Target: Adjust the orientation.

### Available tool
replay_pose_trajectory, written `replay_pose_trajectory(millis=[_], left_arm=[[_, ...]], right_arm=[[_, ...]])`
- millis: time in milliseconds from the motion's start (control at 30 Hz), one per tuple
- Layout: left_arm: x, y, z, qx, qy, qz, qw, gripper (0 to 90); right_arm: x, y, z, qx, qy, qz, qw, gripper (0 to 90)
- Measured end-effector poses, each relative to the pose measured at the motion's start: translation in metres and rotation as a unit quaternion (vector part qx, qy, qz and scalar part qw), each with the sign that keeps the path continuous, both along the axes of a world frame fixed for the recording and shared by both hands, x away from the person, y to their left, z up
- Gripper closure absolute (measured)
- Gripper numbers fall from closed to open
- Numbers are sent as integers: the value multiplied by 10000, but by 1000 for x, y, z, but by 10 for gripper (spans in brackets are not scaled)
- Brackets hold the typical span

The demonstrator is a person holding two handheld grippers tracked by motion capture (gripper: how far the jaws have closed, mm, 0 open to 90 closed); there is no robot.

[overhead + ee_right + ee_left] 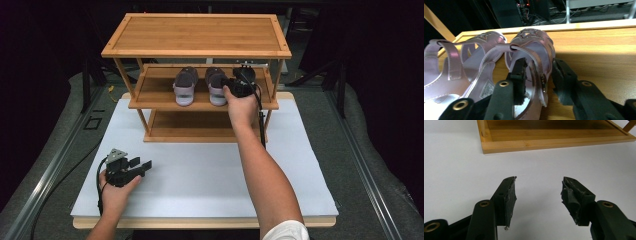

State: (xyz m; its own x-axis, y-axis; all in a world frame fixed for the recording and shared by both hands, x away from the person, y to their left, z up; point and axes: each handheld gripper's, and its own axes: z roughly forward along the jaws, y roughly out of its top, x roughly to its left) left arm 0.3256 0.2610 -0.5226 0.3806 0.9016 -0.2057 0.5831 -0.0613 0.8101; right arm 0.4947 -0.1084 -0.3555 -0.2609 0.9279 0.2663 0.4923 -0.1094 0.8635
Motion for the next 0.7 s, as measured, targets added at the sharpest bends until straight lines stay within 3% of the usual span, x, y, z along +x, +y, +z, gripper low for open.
replay_pose_trajectory(millis=[100, 167, 200, 233, 300, 500, 700], left_arm=[[0, 0, 0, 3, 4, -1, 10000, 445], [0, 0, 0, 2, 5, 2, 10000, 445], [0, 0, 0, 10, 10, -2, 10000, 445], [0, 0, 0, 5, 8, -4, 10000, 445], [0, -1, 0, 3, 2, -3, 10000, 445], [1, -1, 1, -60, -11, -13, 10000, 451], [3, -6, 16, -213, -150, -149, 9995, 513]], right_arm=[[-2, -5, 2, 65, 74, 173, 9998, 582], [-3, -5, 3, 127, -87, 112, 9998, 555], [-4, -7, 5, 121, 9, 238, 9996, 551], [-5, -6, 5, 59, -58, 38, 10000, 549], [-8, -7, 6, 154, -123, 243, 9995, 544], [-20, -9, 13, 85, -270, 321, 9991, 538], [-39, -15, 16, -101, -372, 502, 9980, 534]])
